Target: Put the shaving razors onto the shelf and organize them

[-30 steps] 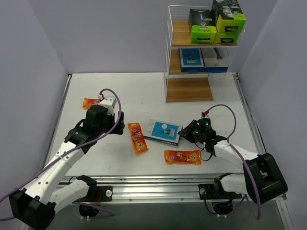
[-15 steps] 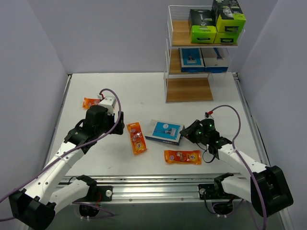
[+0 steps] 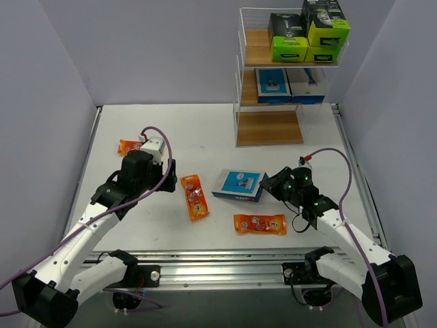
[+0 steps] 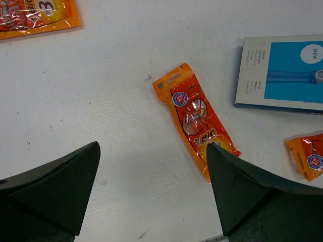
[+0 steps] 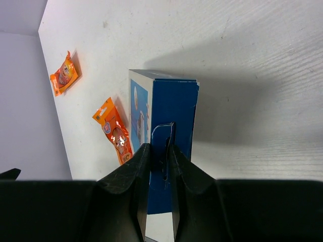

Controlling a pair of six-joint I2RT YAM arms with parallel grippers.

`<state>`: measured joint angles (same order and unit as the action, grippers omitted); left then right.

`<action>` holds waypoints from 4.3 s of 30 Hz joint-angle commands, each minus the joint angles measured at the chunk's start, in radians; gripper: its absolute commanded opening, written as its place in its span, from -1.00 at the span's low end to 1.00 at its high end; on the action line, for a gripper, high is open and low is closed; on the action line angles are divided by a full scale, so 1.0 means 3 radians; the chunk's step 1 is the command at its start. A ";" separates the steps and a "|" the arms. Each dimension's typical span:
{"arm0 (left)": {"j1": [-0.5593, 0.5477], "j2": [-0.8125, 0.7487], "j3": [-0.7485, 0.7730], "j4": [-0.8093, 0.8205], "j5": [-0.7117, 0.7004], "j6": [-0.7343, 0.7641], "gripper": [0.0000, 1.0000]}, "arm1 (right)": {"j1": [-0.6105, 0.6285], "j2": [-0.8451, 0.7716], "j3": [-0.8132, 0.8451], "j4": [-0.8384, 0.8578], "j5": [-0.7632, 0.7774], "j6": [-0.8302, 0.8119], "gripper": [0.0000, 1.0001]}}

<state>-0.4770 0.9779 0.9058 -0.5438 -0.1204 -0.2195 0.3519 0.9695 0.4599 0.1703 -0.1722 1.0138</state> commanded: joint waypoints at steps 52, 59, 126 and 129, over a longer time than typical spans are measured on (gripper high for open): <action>-0.0005 -0.0146 0.0151 0.0049 0.0018 0.0031 0.91 | 0.0029 0.0317 0.1796 -0.1529 -0.0280 -0.1109 -1.00; -0.0005 -0.0141 0.0151 0.0049 0.0033 0.0031 0.91 | 0.0034 0.0393 0.1939 -0.1983 0.0087 -0.1308 -1.00; -0.0005 -0.0248 0.0146 0.0049 0.0013 0.0031 0.91 | 0.0049 0.0327 0.2087 -0.1760 0.0313 -0.0895 -1.00; -0.0005 -0.0248 0.0146 0.0044 0.0008 0.0031 0.90 | 0.0029 0.0235 0.2016 -0.1601 0.0334 -0.0721 -1.00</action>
<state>-0.4770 0.9173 0.9058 -0.5434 -0.1196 -0.2199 0.3668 1.0863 1.0733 -0.4076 -0.0914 0.7147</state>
